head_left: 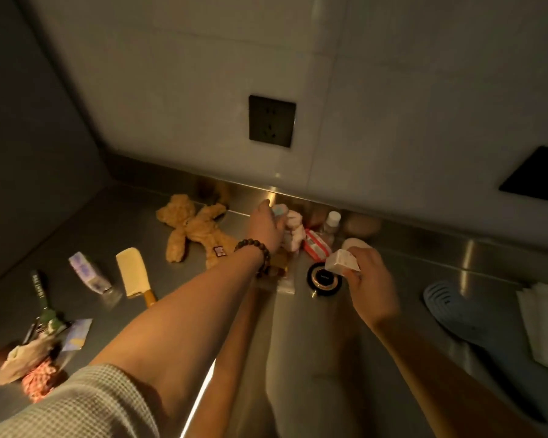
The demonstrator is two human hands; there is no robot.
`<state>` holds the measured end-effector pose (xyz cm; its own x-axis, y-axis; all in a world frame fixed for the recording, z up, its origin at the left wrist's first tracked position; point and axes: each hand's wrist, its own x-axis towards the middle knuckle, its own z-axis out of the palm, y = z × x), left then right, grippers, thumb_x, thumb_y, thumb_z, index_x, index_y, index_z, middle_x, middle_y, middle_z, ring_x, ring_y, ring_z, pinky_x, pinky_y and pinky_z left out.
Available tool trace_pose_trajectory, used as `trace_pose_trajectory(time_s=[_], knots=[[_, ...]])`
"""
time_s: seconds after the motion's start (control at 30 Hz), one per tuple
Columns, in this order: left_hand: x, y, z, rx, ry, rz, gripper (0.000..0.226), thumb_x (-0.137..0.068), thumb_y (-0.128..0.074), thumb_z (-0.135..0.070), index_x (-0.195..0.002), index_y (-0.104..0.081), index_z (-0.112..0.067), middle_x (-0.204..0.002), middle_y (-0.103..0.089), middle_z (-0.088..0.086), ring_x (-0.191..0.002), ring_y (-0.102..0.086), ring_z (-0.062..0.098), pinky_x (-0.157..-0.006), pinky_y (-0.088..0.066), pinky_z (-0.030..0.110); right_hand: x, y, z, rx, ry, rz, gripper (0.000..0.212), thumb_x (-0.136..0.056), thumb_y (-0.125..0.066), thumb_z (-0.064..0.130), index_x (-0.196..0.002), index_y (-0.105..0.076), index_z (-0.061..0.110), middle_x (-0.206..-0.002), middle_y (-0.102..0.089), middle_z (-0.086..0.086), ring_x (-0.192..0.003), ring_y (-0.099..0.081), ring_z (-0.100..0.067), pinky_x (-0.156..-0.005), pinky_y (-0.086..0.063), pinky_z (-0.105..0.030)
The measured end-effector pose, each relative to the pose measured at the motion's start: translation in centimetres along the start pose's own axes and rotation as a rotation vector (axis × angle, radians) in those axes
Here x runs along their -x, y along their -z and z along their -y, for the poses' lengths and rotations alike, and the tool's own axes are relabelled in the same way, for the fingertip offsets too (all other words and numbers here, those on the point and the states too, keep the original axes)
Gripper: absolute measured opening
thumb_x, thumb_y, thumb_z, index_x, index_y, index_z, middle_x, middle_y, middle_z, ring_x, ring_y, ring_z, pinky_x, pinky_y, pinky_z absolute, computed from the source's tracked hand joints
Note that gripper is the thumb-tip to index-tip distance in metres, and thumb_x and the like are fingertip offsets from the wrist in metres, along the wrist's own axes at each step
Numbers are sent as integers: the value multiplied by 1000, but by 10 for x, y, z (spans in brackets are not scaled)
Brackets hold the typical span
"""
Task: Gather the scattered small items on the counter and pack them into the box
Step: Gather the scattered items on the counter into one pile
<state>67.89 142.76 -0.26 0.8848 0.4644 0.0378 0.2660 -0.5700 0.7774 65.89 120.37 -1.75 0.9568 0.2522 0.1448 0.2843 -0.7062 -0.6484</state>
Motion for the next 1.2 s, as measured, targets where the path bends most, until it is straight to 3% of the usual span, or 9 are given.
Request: trace_pose_trajectory(time_s=[0.07,0.2,0.33,0.53,0.67,0.77,0.93,1.0,1.2], knots=[[3,-15,12,-149,-44,82,71,-85,-60,-39,-140,-29,-7,-143,-33,16,-132,-32,31,-108,-31,36,-5,3,-4,-23,-22,-21,35,-92,-54,12,-127,-54,13,-131,-48,-9,-114,-51,-26,-91,-39,-29],[21,-33,41,-467,-122,208,123,-63,-48,-82,-146,10,-11,-155,12,12,-142,10,28,-116,-4,41,-14,5,-10,-53,-40,-65,33,-91,-56,14,-125,-56,16,-124,-50,-7,-105,-53,-22,-81,-36,-24],[36,-39,64,-625,-154,246,139,-45,-31,-98,-143,21,-15,-153,22,10,-141,15,26,-111,5,39,-26,-12,-3,-55,49,-13,33,-91,-56,16,-124,-55,19,-123,-53,0,-112,-51,-17,-88,-38,-25],[34,-24,72,-604,-161,265,139,-53,-48,-89,-141,27,-12,-152,24,13,-142,14,26,-111,7,35,-43,-47,16,48,196,192,48,-90,-55,5,-129,-50,32,-136,-42,4,-121,-49,-19,-96,-39,-24],[34,-12,75,-607,-173,305,138,-57,-54,-83,-141,25,-6,-152,23,15,-142,14,26,-113,6,35,-56,-50,18,183,236,377,54,-88,-57,0,-129,-50,34,-140,-38,0,-124,-48,-26,-101,-46,-37],[38,-12,71,-601,-186,306,137,-60,-55,-81,-141,25,-5,-152,23,16,-142,15,27,-113,6,35,-63,-50,23,209,314,432,52,-86,-58,-1,-128,-53,30,-138,-43,1,-123,-47,-22,-97,-39,-26],[40,-14,64,-611,-173,321,137,-60,-56,-80,-142,23,-4,-152,23,18,-141,15,29,-117,0,42,-70,-48,30,161,271,573,55,-79,-74,23,-129,-51,26,-137,-42,-1,-125,-41,-20,-101,-39,-34],[40,-19,60,-598,-154,330,137,-60,-56,-80,-142,22,-4,-152,23,18,-141,16,29,-117,0,43,-69,-48,31,133,243,557,59,-81,-72,28,-135,-47,28,-141,-38,-2,-129,-39,-20,-105,-37,-34],[44,-37,46,-538,-99,312,135,-61,-56,-79,-142,23,-4,-152,22,17,-141,18,30,-117,-1,47,-57,-52,28,36,132,357,66,-87,-63,15,-142,-32,32,-141,-41,0,-128,-44,-18,-98,-37,-26]])
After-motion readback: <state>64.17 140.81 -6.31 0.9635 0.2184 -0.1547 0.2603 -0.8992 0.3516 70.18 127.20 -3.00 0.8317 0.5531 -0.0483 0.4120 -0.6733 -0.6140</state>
